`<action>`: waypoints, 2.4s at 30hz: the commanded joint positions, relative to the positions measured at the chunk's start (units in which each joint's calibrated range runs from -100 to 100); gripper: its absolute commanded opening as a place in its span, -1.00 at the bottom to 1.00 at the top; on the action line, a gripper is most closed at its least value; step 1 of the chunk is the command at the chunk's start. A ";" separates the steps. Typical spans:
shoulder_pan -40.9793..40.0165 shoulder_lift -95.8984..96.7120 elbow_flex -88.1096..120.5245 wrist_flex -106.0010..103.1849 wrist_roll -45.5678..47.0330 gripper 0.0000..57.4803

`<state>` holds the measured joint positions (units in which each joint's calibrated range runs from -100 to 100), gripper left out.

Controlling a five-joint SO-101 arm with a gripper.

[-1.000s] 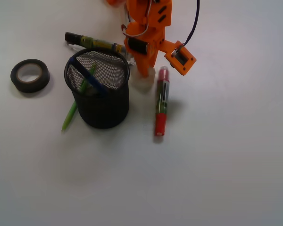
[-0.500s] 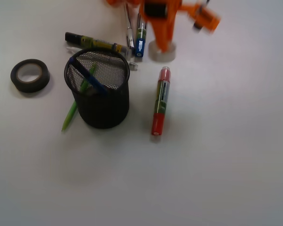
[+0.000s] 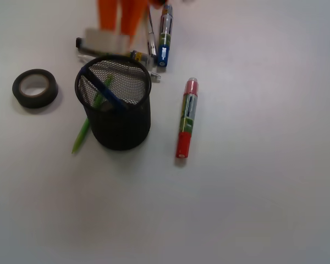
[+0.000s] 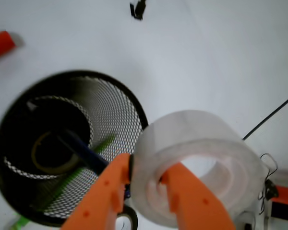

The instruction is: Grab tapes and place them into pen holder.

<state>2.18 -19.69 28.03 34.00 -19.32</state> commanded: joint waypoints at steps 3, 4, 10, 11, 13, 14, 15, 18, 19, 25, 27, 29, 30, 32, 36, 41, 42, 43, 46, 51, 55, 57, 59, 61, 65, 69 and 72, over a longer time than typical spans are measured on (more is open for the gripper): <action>2.79 16.84 -19.61 13.77 -0.39 -0.99; 2.79 18.71 -21.60 16.22 -0.49 -0.99; 0.92 20.15 -27.31 28.65 -0.54 -0.99; 0.70 19.56 -27.13 29.17 -0.54 -0.99; 0.32 18.88 -26.76 29.52 -0.59 -0.99; -0.05 18.79 -26.76 29.52 -0.59 -0.99; -0.43 18.71 -26.76 29.52 -0.54 -0.99; -1.77 18.62 -26.76 29.52 -0.29 -0.99; -2.22 18.62 -26.76 29.52 -0.29 -0.98; -3.42 18.79 -26.76 29.08 -0.49 -0.59; -3.34 18.45 -26.76 29.00 -0.29 -0.32; -2.97 18.11 -27.22 29.08 -0.20 -0.12; -2.89 18.11 -27.31 29.08 -0.20 -0.04; -2.37 18.11 -27.40 29.00 -0.20 0.06; -1.25 17.60 -29.30 29.52 0.88 0.10; 4.28 12.67 -42.89 35.91 5.96 0.10; 6.30 11.82 -45.15 37.48 6.25 0.10; 8.62 11.23 -47.14 39.06 6.30 0.10; 16.55 10.55 -51.13 43.52 6.25 0.10; 29.41 15.90 -44.79 52.36 6.15 0.10; 31.87 27.12 -37.54 48.07 6.50 0.10; 30.68 33.24 -37.45 46.84 6.98 0.10; 29.56 38.85 -39.08 46.23 7.57 0.10; 28.51 43.44 -42.07 46.14 7.91 0.10; 28.21 49.22 -48.50 47.98 9.04 0.10; 25.44 52.45 -51.58 49.56 9.57 0.10; 23.57 53.81 -51.85 49.56 9.52 0.10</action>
<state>28.15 33.97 -21.29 82.81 -9.89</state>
